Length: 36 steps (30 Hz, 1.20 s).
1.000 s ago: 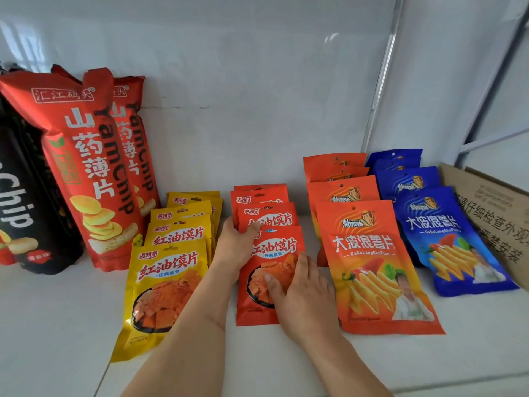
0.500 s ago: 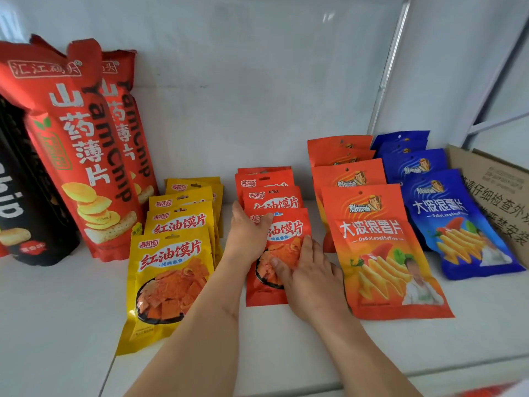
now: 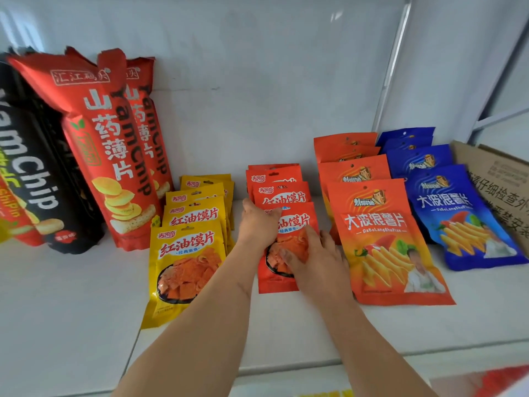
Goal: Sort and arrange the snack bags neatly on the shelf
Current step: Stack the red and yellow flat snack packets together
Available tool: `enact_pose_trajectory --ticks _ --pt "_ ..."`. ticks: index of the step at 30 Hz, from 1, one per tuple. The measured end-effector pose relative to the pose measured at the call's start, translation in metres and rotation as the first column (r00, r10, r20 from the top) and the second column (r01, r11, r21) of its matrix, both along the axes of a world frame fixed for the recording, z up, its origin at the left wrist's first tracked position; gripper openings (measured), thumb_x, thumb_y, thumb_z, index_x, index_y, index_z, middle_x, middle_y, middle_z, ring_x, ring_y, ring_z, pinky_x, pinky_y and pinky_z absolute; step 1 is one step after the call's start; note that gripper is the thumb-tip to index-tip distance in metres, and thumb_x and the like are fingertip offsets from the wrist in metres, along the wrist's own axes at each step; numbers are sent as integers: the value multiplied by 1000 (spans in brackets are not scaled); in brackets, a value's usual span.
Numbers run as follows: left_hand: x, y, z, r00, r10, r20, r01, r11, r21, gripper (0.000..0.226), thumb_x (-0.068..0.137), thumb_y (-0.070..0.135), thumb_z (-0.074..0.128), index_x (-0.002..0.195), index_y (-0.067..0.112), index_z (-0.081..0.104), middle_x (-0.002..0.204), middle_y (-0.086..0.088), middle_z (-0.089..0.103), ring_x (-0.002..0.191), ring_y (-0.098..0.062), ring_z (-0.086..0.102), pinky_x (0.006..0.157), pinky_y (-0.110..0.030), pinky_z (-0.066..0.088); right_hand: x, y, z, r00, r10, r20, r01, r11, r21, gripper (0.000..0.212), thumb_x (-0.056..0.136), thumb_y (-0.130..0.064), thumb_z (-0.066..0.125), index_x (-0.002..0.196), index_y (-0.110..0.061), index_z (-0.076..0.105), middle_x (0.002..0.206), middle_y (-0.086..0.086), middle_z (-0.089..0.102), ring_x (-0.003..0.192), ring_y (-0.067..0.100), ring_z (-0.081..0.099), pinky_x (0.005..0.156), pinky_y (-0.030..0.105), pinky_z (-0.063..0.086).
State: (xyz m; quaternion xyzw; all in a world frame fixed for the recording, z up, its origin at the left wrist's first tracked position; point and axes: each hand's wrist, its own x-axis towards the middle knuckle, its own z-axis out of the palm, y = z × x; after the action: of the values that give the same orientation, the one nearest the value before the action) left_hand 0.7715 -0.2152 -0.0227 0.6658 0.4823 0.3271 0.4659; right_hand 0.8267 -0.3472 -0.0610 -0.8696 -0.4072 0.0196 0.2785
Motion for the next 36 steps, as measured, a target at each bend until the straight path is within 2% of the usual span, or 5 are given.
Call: enact_pose_trajectory --ticks 7,13,16,21,36 --pt "-30 -18 30 995 59 -82 -42 978 204 68 85 52 62 142 21 41 143 -4 53 123 -28 60 95 -50 56 -2 -5 1 996 11 87 -21 993 118 60 93 -59 49 144 -27 44 156 5 32 142 27 31 114 43 27" --pt "-121 -32 24 913 348 -214 -211 850 482 65 97 35 59 152 11 35 159 -10 33 148 -29 22 122 -41 19 -14 -13 10 962 52 269 -141 935 324 48 94 -44 53 130 -13 58 149 14 44 139 34 38 107 51 35" --pt "-160 -28 12 880 412 -236 -304 871 387 69 95 35 60 154 14 32 157 -9 35 146 -31 25 120 -45 25 -36 -12 20 943 163 290 -272 879 392 51 95 -45 44 132 -12 56 147 13 46 135 33 43 106 49 39" --pt "-176 -24 0 939 310 -148 -302 950 75 56 96 36 61 144 21 38 143 -7 52 127 -31 53 106 -48 47 -94 0 16 871 486 -64 -462 857 226 64 101 -50 39 155 -22 20 163 1 19 150 19 17 121 37 24" --pt "-176 24 6 993 47 108 -26 981 -190 39 95 30 68 124 29 43 119 6 65 106 -18 65 96 -38 53 -127 67 10 961 263 -80 -265 964 -25 74 101 -53 32 157 -14 2 164 7 14 151 23 11 122 38 14"
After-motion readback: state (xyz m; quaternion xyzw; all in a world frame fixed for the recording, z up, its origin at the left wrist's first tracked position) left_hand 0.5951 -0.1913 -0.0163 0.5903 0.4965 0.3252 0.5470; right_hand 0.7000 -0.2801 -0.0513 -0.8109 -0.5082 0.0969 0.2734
